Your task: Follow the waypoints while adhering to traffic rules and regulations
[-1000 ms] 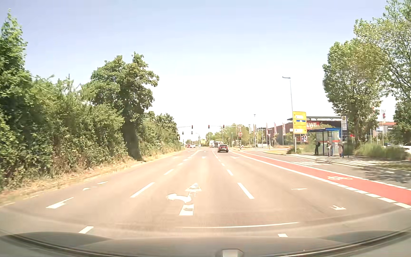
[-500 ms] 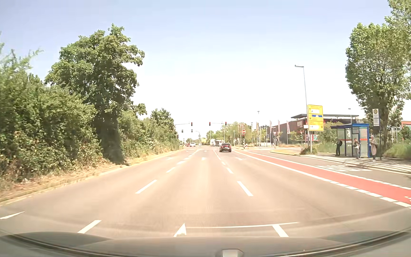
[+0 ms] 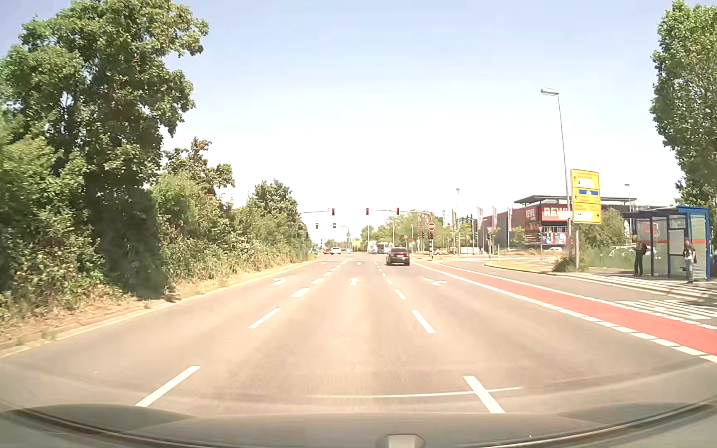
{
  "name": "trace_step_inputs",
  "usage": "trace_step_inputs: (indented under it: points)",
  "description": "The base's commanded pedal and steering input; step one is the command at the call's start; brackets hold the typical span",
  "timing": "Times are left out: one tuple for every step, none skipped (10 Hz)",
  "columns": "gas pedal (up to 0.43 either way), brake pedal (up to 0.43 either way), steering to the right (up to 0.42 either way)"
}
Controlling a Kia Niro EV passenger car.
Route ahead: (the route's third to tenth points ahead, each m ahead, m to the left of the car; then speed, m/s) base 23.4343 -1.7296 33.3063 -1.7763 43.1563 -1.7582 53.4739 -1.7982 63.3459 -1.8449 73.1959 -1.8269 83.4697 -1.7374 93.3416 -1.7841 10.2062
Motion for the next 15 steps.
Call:
trace_step_inputs:
  points:
    - [0.0, 0.22, -0.003]
    - [0.0, 0.22, -0.004]
    - [0.0, 0.22, -0.004]
    - [0.0, 0.22, -0.004]
    - [0.0, 0.22, -0.003]
    - [0.0, 0.226, -0.004]
    - [0.0, 0.22, -0.004]
    - [0.0, 0.22, -0.004]
    - [0.0, 0.213, -0.003]
    - [0.0, 0.22, -0.004]
    - [0.0, 0.22, -0.004]
    - [0.0, 0.22, -0.004]
    - [0.0, 0.22, -0.004]
    - [0.0, 0.22, -0.003]
    - [0.0, 0.22, -0.004]
